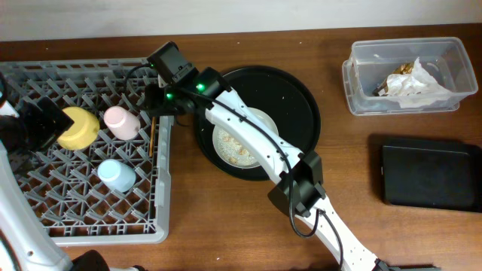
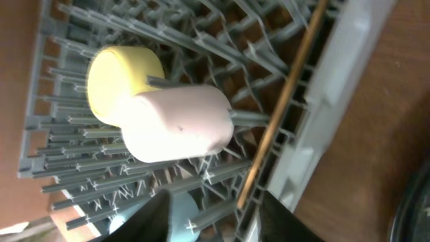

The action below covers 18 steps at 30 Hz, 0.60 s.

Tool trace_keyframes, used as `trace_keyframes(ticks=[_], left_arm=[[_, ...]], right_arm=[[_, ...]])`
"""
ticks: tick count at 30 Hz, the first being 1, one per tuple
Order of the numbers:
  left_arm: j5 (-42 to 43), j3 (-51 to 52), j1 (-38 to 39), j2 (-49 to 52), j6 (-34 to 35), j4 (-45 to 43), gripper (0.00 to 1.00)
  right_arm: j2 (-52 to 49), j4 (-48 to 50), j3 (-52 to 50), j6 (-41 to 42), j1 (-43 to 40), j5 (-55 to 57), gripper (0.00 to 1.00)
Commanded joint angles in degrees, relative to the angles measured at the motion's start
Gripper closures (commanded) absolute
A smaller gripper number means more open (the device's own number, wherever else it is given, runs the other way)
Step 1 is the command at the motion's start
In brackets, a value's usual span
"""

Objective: Sort waste into correct bins and load items into the dishwasher rack

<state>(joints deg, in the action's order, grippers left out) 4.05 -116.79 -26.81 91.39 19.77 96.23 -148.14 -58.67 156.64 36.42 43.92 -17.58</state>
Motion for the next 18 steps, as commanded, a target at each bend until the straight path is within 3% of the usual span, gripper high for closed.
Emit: trace_keyframes(ticks=[1,5,9,12,18], left_arm=[[-0.44,0.02,-0.09,-0.02,0.55,-0.09,0.0],[-0.44,0.02,-0.09,-0.02,0.55,-0.11,0.0],[-0.44,0.02,-0.09,-0.02,0.55,-0.09,0.0],[-0.44,0.02,-0.09,-0.02,0.55,-0.09,0.0],[-0.44,0.02,-0.09,-0.02,0.55,-0.09,0.0]], right_arm=[[5.22,-4.72,3.3,-1.99,-4.11,0.33,0.42],[11.63,-15.56,4.83,-2.14,-11.54,1.29,0.34],[19.61,-29.29,4.83,-2.14,-19.28,12.15,0.28],[23.54,-36.15,4.83,-5.77,-23.58,16.13,0.0],[25.05,-38.66,4.66,-26.53,-30.67,12.96,0.02]])
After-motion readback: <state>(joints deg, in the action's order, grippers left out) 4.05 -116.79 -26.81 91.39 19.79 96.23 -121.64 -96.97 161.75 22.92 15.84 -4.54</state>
